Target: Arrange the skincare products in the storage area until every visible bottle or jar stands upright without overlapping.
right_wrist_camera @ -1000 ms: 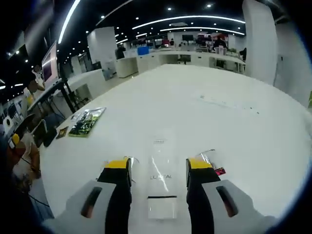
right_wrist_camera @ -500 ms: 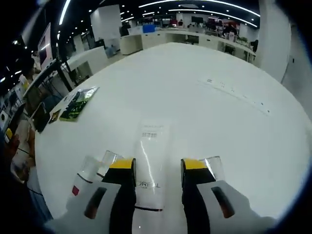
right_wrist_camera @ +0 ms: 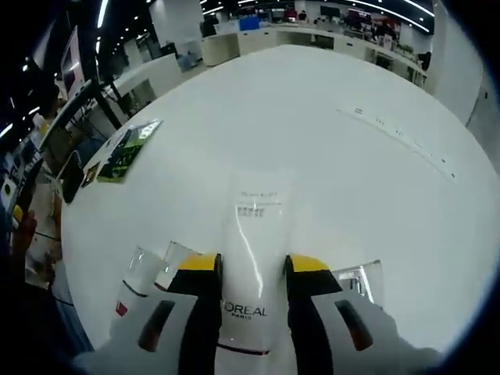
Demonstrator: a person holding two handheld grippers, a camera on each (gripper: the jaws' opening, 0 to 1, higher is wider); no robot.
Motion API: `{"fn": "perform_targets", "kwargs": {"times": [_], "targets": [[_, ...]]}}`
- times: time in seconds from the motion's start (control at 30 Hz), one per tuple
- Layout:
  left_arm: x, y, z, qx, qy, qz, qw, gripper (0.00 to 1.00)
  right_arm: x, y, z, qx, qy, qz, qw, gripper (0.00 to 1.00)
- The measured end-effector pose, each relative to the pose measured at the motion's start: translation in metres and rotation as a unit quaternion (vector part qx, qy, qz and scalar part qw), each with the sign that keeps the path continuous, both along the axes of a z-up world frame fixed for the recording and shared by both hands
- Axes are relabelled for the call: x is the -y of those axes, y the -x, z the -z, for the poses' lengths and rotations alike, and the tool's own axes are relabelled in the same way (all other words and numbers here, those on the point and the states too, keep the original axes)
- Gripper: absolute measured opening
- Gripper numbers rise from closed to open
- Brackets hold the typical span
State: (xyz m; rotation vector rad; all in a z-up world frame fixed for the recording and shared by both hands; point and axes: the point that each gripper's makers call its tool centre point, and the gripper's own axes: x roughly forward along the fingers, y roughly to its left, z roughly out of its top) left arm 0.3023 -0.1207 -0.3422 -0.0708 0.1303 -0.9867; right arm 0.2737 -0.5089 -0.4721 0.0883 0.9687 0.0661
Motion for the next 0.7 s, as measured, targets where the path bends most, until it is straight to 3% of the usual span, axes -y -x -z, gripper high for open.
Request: {"fn": "perform_targets", "kwargs": {"times": [0.43,0.7], "targets": [[0.0034,0.0028,0.0012,0.000,-0.002,0.006,1.0000,0.90,-0.0019,-0.0009,0.0019,-0.028,0.047,-0.014,0.9984,0.29],[-0.0031,0.0017,0.0032,-0.003,-0.003,0.000,1.0000,0.90,0.0038,-0.0002,-0.0010,-0.012,0.008,0.026,0.9996,0.20]]}}
